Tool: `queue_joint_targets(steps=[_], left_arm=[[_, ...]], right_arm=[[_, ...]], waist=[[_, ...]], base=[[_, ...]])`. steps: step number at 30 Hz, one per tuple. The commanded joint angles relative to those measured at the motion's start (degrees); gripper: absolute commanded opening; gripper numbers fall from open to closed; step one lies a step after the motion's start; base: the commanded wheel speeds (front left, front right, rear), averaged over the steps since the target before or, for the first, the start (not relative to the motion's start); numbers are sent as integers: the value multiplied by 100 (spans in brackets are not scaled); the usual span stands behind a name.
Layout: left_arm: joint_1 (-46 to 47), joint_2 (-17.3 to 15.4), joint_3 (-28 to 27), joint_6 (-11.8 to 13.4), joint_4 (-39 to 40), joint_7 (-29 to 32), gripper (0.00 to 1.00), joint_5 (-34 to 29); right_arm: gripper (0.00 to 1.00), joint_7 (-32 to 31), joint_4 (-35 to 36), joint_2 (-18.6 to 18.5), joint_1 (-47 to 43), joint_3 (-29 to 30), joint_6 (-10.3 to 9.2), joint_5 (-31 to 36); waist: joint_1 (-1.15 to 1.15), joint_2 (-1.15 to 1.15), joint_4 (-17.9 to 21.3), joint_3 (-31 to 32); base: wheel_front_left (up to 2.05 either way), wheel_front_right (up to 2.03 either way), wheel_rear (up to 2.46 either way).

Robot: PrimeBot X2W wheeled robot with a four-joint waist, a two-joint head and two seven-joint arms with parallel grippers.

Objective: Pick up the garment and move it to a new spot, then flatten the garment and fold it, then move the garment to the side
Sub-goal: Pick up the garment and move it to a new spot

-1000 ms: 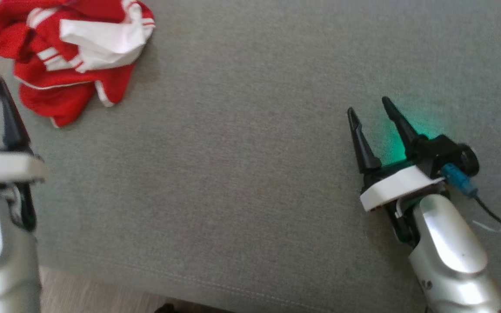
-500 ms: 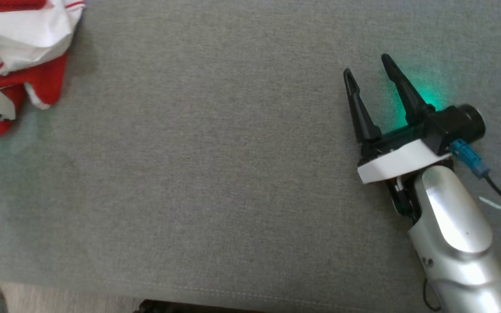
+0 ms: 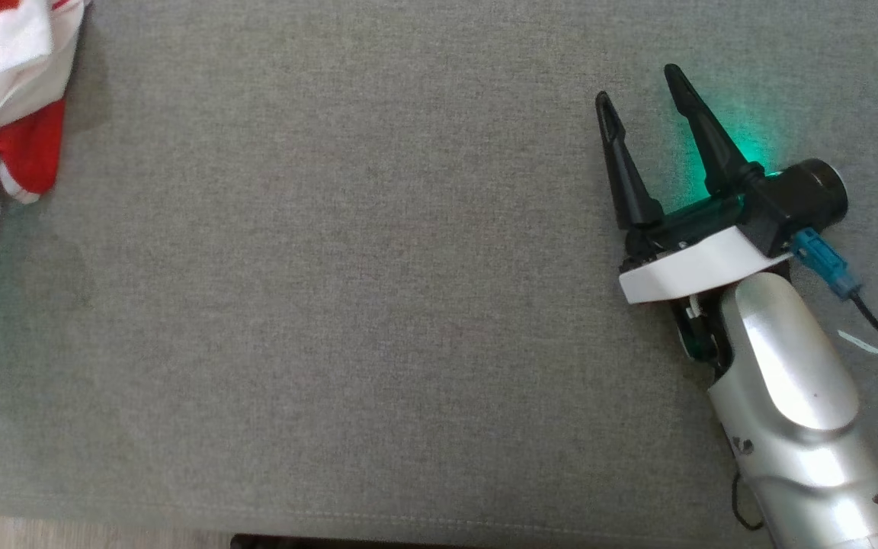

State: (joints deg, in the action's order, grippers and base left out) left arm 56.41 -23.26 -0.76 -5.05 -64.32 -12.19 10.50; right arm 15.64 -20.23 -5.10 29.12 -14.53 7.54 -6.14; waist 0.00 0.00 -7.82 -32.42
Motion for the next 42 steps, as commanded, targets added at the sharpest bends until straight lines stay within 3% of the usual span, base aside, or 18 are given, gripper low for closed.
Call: queue_joint_targets(steps=[1,8,18,23,26,33,37,38,39,40,41,42], left_arm=[[77,-365,-42,79,100,-103,0,-80],[285,-450,202,51,733,-272,0,-292],[138,-248,514,-148,2926,-280,0,-330],[-97,197,871,-205,3574,-280,0,-178],[-372,680,1248,-224,3842,-280,0,-25],[-911,1559,1770,-237,3811,-280,0,251],[-1128,1799,1952,-239,3705,-280,0,297],[-1218,1857,1998,-239,3676,-280,15,306],[-1319,1901,2052,-239,3630,-281,36,308],[-1422,1935,2080,-226,3586,-281,94,301],[-1533,1960,2104,-220,3532,-281,100,301],[-1652,1978,2119,-206,3486,-281,100,294]], right_arm=[[100,-64,-337,-52,-254,41,-5,-71],[100,-64,-419,48,-363,84,-5,-171],[100,-64,-505,190,-683,114,-5,-406],[100,-64,-485,215,-830,92,-5,-524],[100,-64,-429,220,-918,-8,-5,-713],[100,-64,-382,221,-977,-188,-5,-903],[100,-64,-357,222,-988,-223,-5,-952],[100,-64,-351,222,-996,-228,-5,-963],[100,-64,-349,222,-1004,-234,-5,-975],[100,-64,-348,222,-1014,-238,-5,-987],[100,-64,-349,222,-1024,-244,-5,-1000],[100,-64,-348,222,-1032,-246,-5,-1012]], waist=[[0,0,-7,65],[0,0,-3,570],[0,0,361,1490],[0,0,735,1793],[0,0,1073,1949],[0,0,1671,2007],[0,0,1863,1988],[0,0,1906,1979],[0,0,1942,1971],[0,0,1969,1967],[0,0,1990,1966],[0,0,2001,1966]], base=[[0,0,0],[0,0,0],[0,0,0],[0,0,0],[0,0,0],[0,0,0],[0,0,0],[0,0,0],[0,0,0],[0,0,0],[0,0,0],[0,0,0]])
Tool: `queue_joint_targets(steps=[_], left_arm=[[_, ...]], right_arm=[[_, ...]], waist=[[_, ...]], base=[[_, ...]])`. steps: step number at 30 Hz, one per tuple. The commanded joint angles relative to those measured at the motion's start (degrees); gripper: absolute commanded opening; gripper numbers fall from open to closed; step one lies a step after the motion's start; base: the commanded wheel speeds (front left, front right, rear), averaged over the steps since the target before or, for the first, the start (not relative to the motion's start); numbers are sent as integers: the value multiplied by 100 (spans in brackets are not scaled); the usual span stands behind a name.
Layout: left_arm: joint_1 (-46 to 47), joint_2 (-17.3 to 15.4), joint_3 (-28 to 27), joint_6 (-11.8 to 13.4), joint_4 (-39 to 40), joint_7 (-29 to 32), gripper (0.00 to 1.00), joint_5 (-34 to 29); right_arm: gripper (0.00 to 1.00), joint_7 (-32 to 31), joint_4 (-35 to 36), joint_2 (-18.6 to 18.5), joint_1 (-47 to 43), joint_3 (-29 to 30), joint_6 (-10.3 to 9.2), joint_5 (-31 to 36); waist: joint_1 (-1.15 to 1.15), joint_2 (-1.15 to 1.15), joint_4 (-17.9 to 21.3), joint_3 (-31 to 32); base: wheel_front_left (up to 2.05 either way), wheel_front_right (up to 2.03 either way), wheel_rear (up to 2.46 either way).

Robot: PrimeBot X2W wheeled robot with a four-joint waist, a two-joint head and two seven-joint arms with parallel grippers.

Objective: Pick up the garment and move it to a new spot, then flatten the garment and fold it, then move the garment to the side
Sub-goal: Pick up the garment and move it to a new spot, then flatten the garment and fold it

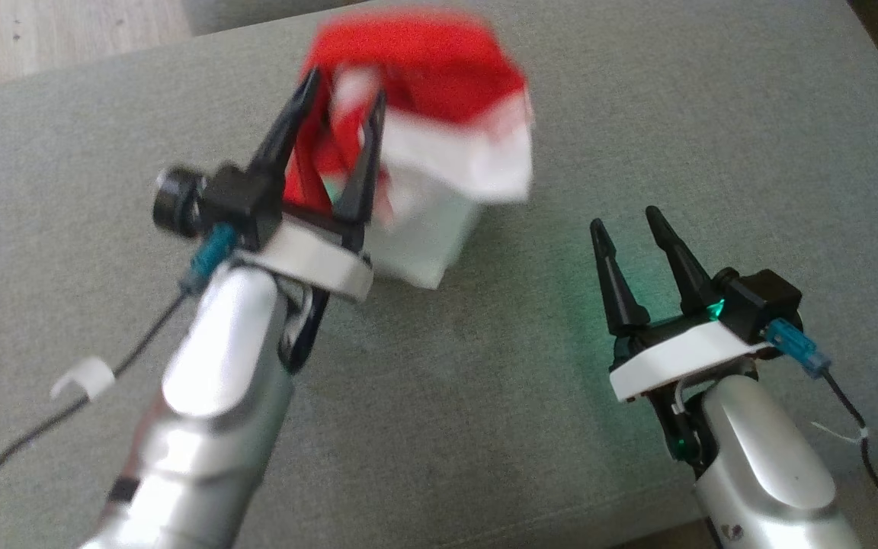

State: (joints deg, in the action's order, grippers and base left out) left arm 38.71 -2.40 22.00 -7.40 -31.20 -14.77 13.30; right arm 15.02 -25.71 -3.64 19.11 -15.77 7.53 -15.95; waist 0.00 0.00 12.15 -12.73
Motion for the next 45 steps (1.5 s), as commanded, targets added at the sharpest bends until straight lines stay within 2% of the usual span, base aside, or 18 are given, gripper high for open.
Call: queue_joint_targets(steps=[1,8,13,18,24,30,36,45], left_arm=[[5,-95,-174,63,145,-22,100,12],[-940,-64,-620,304,251,-22,100,-32],[-1897,-182,-1384,533,643,-23,100,-250],[-2691,-188,-2022,592,1062,-23,100,-368],[-3519,-130,-2509,434,1360,-23,100,-494],[-4049,-70,-2644,412,1486,-23,100,-640],[-4162,-53,-2614,416,1527,-23,100,-702],[-3816,-49,-2196,378,1516,-23,100,-590]], right_arm=[[100,-2,201,76,-38,-118,-4,-39],[100,-2,214,76,-145,12,-4,2],[100,-2,205,76,-240,143,-4,86],[100,-2,139,76,-362,223,-4,185],[100,-2,50,76,-561,319,-4,260],[100,-2,-31,76,-786,494,-4,227],[100,-2,-61,76,-892,524,-4,253],[100,-2,-382,76,-466,836,-4,173]], waist=[[0,0,6,2],[0,0,-243,199],[0,0,-608,459],[0,0,-839,653],[0,0,-1008,897],[0,0,-1078,1083],[0,0,-1075,1125],[0,0,-1327,611]], base=[[0,0,0],[0,0,0],[0,0,0],[0,0,0],[0,0,0],[0,0,0],[0,0,0],[0,0,0]])
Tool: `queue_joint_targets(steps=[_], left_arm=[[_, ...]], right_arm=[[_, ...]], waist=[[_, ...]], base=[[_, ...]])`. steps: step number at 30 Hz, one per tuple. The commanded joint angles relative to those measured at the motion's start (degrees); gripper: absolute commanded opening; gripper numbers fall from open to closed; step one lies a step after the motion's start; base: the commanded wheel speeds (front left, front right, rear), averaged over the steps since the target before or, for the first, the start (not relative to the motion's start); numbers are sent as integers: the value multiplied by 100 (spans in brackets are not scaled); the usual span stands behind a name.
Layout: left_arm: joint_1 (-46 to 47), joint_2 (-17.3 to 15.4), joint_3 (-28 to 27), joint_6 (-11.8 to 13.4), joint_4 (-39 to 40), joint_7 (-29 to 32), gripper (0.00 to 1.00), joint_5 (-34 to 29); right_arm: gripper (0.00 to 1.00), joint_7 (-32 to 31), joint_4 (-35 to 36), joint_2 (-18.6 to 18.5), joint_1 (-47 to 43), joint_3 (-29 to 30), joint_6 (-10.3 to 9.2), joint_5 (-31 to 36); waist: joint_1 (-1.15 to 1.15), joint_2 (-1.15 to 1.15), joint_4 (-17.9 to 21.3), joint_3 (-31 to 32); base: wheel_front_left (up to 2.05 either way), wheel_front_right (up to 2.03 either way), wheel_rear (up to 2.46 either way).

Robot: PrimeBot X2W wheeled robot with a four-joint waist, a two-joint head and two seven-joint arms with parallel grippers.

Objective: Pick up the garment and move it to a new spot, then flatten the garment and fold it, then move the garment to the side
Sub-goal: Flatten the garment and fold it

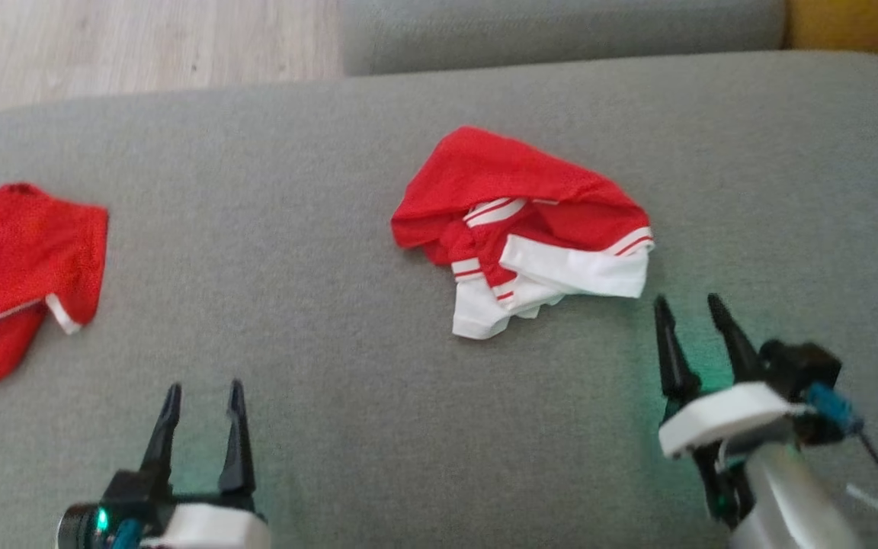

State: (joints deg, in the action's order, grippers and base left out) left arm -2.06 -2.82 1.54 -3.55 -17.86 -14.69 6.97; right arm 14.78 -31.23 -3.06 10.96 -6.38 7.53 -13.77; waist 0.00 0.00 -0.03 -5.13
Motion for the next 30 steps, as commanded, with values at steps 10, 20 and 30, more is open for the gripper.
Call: queue_joint_targets(steps=[10,20,30], left_arm=[[614,-7,163,-30,55,-30,100,159],[732,-6,257,2,4,-30,100,206],[575,-6,317,30,-83,-30,100,359]], right_arm=[[100,22,-549,18,987,2,-4,-252],[0,22,-841,18,1108,-2,-4,-533],[0,22,697,0,1603,260,-4,-428]], waist=[[0,0,-443,-688],[0,0,-458,-767],[0,0,-374,-241]], base=[[0,0,0],[0,0,0],[0,0,0]])
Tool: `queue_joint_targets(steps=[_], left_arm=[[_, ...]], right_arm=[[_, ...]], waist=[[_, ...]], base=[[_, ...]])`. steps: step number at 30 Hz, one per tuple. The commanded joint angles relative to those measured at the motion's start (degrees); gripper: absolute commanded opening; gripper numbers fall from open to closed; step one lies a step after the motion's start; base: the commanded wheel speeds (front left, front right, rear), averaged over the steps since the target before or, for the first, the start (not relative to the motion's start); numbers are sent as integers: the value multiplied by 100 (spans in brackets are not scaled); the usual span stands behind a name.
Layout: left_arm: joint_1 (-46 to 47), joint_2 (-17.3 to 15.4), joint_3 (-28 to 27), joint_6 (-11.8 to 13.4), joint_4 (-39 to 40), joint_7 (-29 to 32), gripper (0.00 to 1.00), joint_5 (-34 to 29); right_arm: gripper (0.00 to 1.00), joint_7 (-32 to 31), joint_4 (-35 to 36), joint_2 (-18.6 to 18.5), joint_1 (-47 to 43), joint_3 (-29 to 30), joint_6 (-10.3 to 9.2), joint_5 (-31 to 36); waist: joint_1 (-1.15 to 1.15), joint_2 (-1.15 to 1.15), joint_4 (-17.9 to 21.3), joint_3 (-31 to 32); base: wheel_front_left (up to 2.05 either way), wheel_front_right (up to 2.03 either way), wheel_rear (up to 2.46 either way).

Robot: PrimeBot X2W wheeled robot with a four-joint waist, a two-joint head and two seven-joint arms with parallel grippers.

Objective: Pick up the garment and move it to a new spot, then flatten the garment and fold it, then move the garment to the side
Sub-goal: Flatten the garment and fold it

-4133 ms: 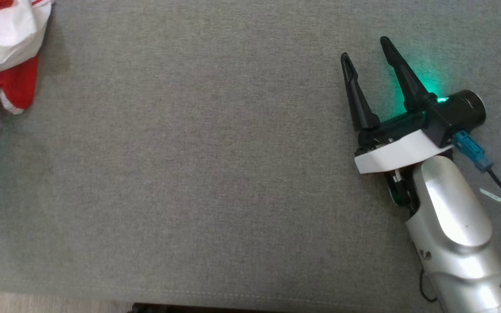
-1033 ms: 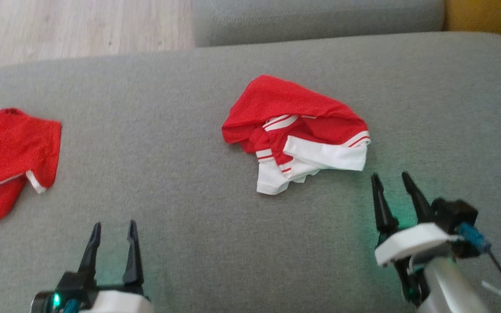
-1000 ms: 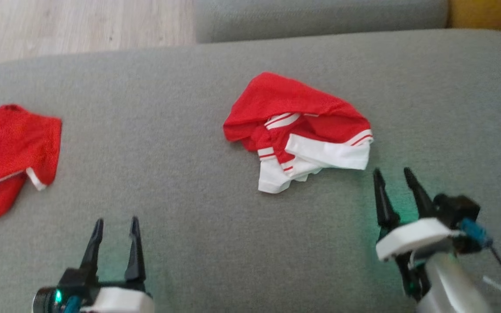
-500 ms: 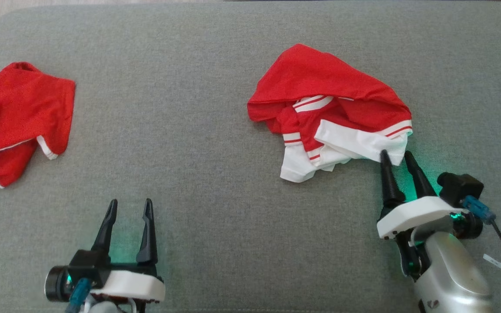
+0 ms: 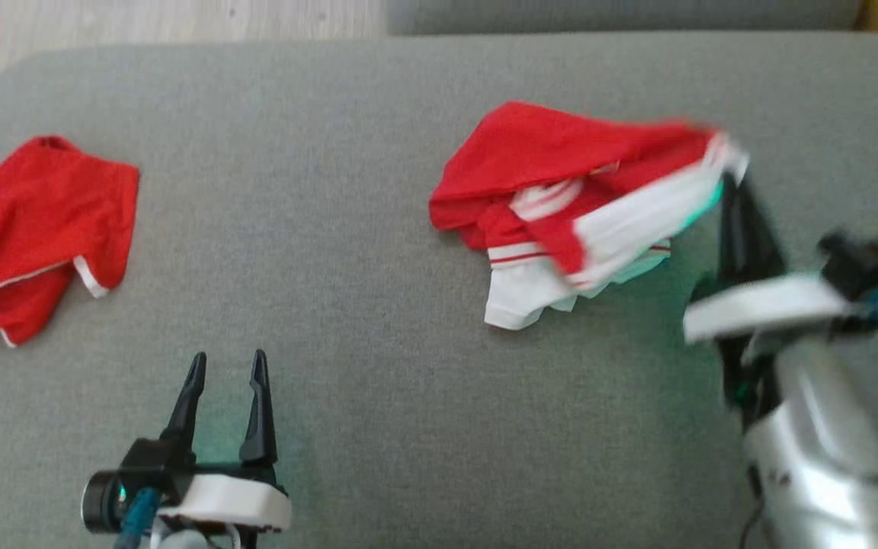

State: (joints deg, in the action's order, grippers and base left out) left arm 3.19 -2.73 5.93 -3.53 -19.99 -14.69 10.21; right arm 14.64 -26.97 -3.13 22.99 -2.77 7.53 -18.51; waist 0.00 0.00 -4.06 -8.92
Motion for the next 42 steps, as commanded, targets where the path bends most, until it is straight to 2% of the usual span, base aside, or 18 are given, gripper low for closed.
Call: queue_joint_targets(steps=[1,4,9,12,17,21,25,28,31,36,41,42], left_arm=[[10,-15,-102,28,117,-30,100,44],[-75,-15,-60,32,96,-30,100,73],[-270,-15,109,54,38,-30,100,209],[-315,-15,253,48,-13,-30,100,262],[-327,-15,481,56,-73,-30,100,371],[-378,-15,613,81,-104,-30,100,422],[-484,-15,586,105,-122,-30,100,421],[-560,-15,530,107,-124,-30,100,393],[-569,-15,498,106,-100,-30,100,396],[-435,-15,531,65,-70,-30,100,397],[-183,-15,577,-37,-116,-30,100,286],[-129,-15,582,-60,-131,-30,100,278]], right_arm=[[0,36,460,-33,540,-85,-4,66],[0,36,746,-206,887,-204,-4,137],[0,36,925,-719,1978,-892,-4,386],[0,36,720,-912,2649,-1336,-4,486],[0,36,0,-1080,3565,-2085,-4,585],[0,36,-334,-1108,4086,-2298,-4,640],[0,36,-267,-1197,4322,-2402,-4,818],[0,36,-111,-1365,4192,-2330,-4,901],[0,36,37,-1606,3676,-2306,-4,911],[0,36,-79,-2101,2161,-2084,-4,897],[0,36,-314,-2109,601,-1631,-4,905],[21,36,-385,-2037,359,-1522,-4,902]], waist=[[0,0,32,211],[0,0,34,345],[0,0,-60,579],[0,0,-247,651],[0,0,-732,705],[0,0,-1060,733],[0,0,-1162,773],[0,0,-1101,808],[0,0,-930,779],[0,0,-549,586],[0,0,-161,360],[0,0,-85,331]], base=[[0,0,0],[0,0,0],[0,0,0],[0,0,0],[0,0,0],[0,0,0],[0,0,0],[0,0,0],[0,0,0],[0,0,0],[0,0,0],[0,0,0]])
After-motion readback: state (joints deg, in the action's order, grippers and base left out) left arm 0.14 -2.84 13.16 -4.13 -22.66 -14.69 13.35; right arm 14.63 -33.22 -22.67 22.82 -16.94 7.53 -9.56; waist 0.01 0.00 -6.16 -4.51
